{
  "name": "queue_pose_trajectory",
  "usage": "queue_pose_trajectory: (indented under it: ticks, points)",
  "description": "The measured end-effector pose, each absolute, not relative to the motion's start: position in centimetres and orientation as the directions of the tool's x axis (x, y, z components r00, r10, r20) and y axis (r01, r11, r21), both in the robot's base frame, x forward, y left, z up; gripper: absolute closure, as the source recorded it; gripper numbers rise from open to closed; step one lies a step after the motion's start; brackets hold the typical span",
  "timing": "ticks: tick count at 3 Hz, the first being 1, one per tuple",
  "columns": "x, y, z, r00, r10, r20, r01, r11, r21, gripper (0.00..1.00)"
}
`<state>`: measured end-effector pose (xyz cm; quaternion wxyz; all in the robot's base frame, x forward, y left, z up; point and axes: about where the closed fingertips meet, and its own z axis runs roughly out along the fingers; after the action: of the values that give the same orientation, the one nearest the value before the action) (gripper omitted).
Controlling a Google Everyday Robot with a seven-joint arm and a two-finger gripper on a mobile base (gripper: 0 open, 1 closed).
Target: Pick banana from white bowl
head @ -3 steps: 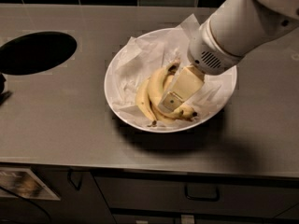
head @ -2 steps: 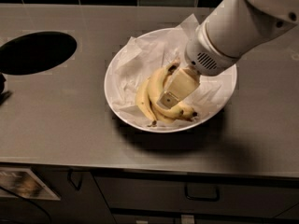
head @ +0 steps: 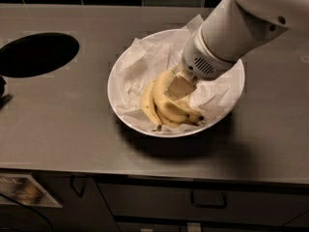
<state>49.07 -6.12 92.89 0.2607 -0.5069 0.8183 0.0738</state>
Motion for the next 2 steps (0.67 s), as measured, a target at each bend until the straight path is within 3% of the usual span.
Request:
queue_pose_trajectory:
  ticks: [2]
  points:
    - [48.0, -3.9, 91.8, -0.329, -0.818, -0.471, -0.902, 0.420, -0.100, 0.52]
